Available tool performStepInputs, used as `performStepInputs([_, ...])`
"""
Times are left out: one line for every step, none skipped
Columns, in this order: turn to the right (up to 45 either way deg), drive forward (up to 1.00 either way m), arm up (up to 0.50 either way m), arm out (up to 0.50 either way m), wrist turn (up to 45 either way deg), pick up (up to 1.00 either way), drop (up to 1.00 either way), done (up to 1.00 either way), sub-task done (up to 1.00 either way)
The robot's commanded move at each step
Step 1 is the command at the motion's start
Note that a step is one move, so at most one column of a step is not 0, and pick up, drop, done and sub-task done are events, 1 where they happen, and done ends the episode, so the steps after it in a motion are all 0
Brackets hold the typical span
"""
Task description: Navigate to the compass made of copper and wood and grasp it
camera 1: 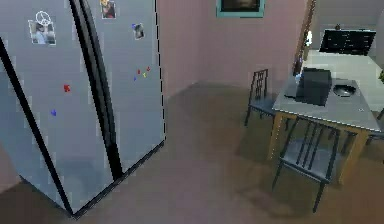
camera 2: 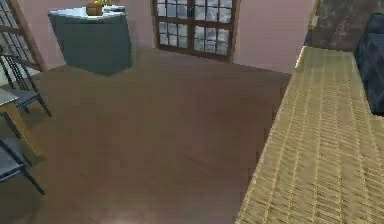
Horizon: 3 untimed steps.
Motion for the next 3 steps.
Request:
performStepInputs([45.0,0.0,0.0,0.0,0.0,0.0,0.0,0.0,0.0])
performStepInputs([21.0,0.0,0.0,0.0,0.0,0.0,0.0,0.0,0.0])
performStepInputs([0.0,1.0,0.0,0.0,0.0,0.0,0.0,0.0,0.0])
